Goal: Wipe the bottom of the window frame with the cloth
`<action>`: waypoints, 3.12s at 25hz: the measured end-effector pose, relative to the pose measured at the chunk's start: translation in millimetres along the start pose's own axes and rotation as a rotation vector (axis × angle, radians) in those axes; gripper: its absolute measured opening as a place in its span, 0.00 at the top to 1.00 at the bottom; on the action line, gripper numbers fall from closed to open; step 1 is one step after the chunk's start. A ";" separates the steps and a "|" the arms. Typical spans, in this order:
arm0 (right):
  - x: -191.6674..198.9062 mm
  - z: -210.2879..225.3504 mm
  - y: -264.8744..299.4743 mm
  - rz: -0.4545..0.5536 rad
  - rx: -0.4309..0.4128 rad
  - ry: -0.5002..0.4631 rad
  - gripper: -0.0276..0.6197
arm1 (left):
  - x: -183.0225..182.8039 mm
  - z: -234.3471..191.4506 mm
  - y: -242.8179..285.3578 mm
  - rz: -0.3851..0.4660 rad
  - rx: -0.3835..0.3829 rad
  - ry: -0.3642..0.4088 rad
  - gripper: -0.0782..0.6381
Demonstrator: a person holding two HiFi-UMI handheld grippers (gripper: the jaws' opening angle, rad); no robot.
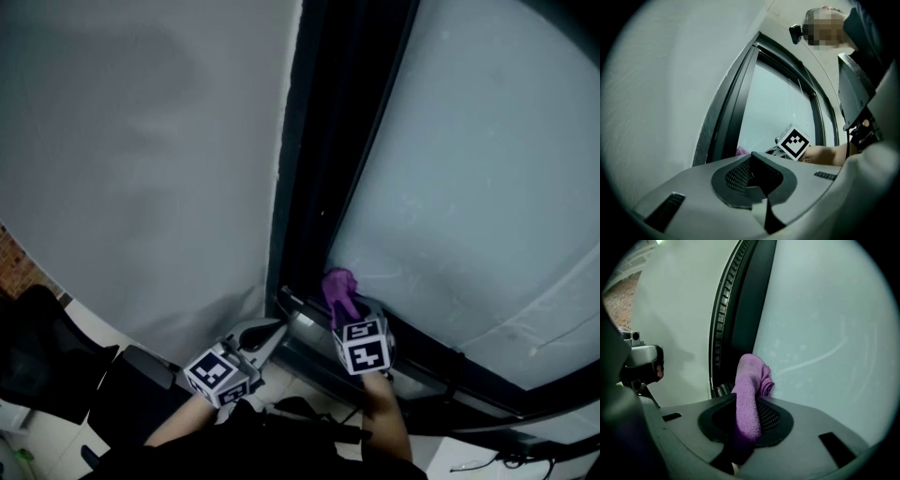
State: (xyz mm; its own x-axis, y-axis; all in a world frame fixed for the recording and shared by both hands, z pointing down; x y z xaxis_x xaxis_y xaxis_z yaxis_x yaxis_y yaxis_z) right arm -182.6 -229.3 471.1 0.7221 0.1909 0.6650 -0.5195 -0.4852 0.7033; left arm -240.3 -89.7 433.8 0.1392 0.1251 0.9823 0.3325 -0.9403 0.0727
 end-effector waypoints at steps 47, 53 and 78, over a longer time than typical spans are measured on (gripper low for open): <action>131.9 97.6 -94.6 -0.007 0.402 0.442 0.83 | 16.6 78.9 72.6 -0.094 0.434 0.071 0.89; 145.9 104.6 -104.3 -0.005 0.432 0.482 0.83 | 16.2 98.6 86.0 -0.108 0.470 0.055 0.89; 190.4 122.0 -133.9 0.354 0.425 1.071 0.83 | 31.9 113.9 107.2 -0.147 0.588 0.082 0.89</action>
State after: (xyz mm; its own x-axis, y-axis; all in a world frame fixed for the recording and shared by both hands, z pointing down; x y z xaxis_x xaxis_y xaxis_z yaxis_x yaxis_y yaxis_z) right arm 80.2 -232.1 472.9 -0.2801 0.5037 0.8172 -0.2745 -0.8578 0.4346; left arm -94.0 -150.5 453.2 -0.0118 0.1933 0.9811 0.8049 -0.5803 0.1240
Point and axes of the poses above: the fingertips, and each gripper's own axes: y forward along the fingers, z to its right, x out of its underside, the point moved 1 cm from there along -y, backward along the fingers, and after that the axes turned 10 degrees about -z, right-handed, at the moved point
